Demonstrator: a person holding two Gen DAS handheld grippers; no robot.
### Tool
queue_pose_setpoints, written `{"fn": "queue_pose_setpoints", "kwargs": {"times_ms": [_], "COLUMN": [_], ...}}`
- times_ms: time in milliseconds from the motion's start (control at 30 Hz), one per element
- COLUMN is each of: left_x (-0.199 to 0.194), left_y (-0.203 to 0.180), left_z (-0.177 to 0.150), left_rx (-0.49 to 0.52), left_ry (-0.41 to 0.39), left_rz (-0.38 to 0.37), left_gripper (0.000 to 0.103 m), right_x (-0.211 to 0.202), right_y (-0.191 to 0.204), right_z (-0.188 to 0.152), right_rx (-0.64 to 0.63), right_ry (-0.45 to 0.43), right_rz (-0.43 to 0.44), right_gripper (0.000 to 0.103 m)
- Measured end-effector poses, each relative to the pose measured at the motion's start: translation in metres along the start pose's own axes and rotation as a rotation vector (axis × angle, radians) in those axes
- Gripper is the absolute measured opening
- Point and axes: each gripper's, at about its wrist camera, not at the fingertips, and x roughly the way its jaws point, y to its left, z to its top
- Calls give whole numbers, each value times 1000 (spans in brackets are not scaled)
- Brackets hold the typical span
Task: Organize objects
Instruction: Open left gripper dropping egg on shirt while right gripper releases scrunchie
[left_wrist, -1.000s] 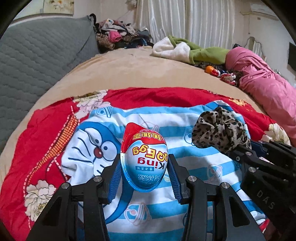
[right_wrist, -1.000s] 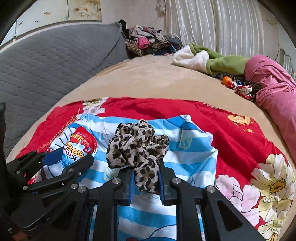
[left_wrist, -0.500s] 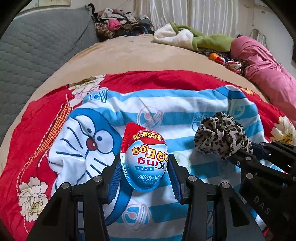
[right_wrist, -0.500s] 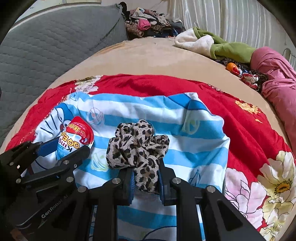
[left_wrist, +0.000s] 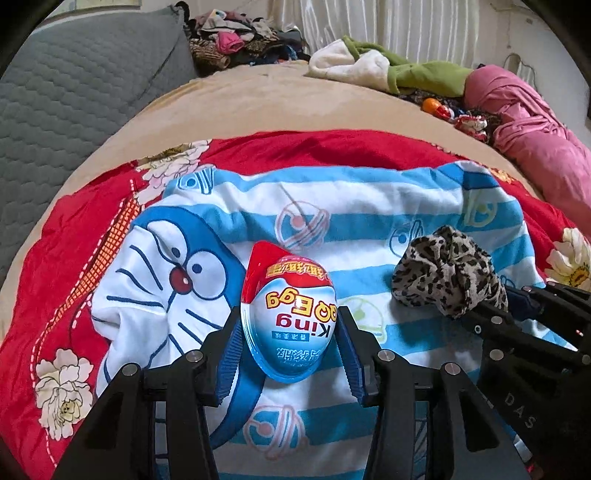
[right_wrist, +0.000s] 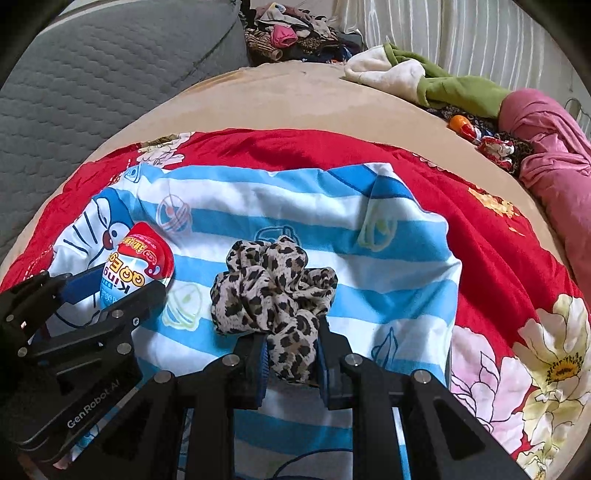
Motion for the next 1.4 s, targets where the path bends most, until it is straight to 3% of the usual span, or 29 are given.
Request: {"fn": "queue_pose_setpoints", "kwargs": {"times_ms": [267, 500, 567, 1000, 1100, 1400], "left_x": [1, -9, -13, -45, -59, -106], "left_y": [5, 7, 8, 26, 28, 38], "left_z": [-3, -6, -6, -16, -23, -48], "left_rx": [-19, -10, -6, -22, -1, -46], "left_ry": [22, 21, 17, 52, 43, 22], "left_rz": [-13, -5, -3, 11, 42, 10], "left_gripper": [53, 69, 74, 77, 77, 78], "right_x": [1, -2, -3, -27, -39, -87], "right_y": [-3, -3, -4, -7, -3, 3], "right_z": [-2, -5, -5, -5, -6, -22], "right_rx": [-2, -14, -14, -5, -8, 19], "right_ry": [9, 3, 2, -46, -67, -140], "right_rz": [-9, -28, -32, -44, -50, -14], "right_gripper": [34, 54, 55, 71, 77, 80]}}
